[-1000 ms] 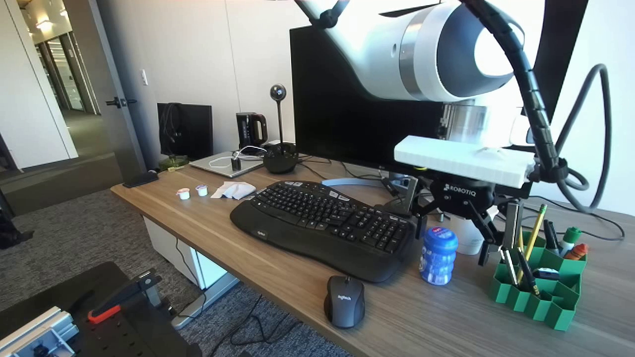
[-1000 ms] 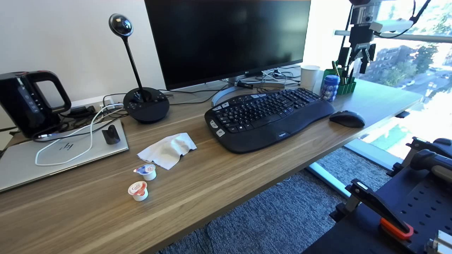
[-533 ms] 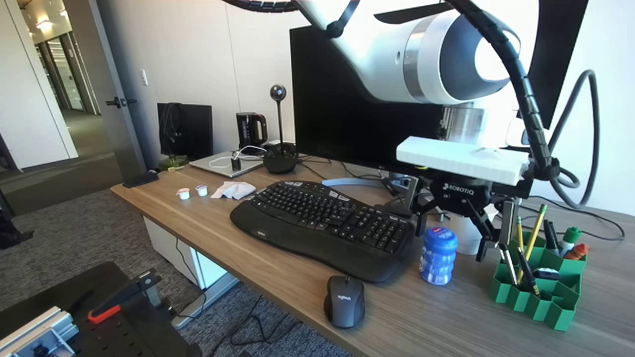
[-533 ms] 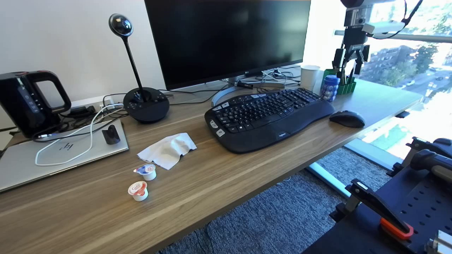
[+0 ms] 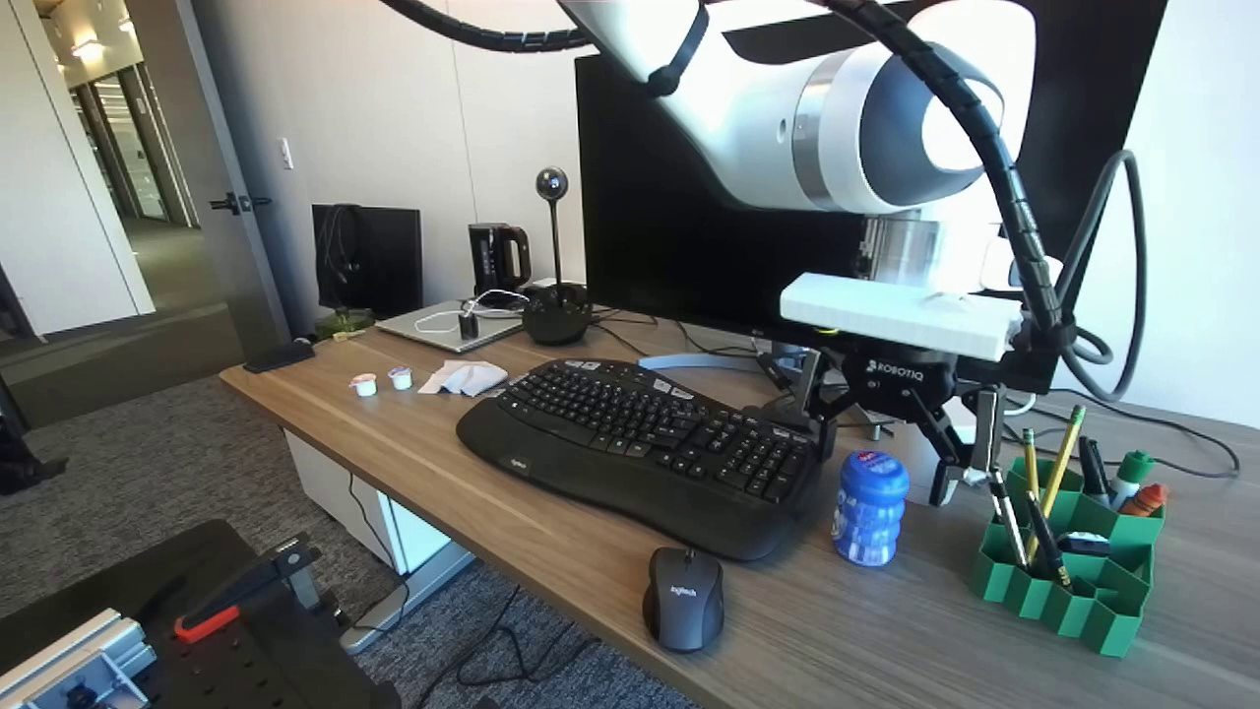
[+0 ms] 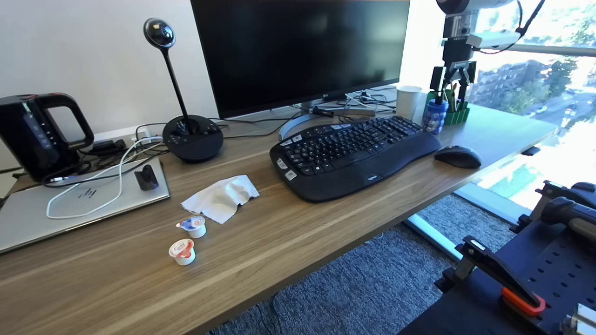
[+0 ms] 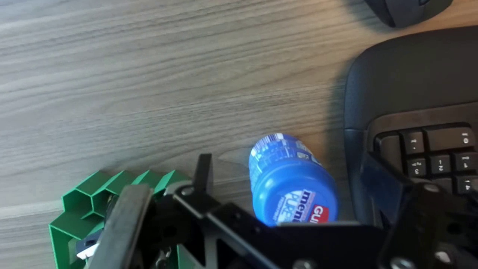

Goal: Move the blue bottle to the left

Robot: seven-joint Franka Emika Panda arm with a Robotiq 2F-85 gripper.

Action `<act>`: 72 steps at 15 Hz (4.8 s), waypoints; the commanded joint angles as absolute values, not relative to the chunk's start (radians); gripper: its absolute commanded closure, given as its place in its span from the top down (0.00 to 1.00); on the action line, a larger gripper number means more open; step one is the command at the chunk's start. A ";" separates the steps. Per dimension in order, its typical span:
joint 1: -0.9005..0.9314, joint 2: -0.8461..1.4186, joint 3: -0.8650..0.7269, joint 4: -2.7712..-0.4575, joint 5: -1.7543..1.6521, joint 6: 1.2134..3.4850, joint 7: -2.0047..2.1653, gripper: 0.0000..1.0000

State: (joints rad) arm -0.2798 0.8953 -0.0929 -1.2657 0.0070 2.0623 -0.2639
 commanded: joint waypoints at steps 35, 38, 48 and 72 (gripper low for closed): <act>-0.270 1.073 -0.088 -0.965 -0.020 1.933 -0.226 1.00; -0.268 1.090 -0.088 -0.940 -0.020 1.929 -0.222 1.00; -0.265 1.106 -0.100 -0.912 -0.016 1.920 -0.215 0.35; -0.302 0.669 -0.131 -1.491 -0.017 1.991 -0.193 0.35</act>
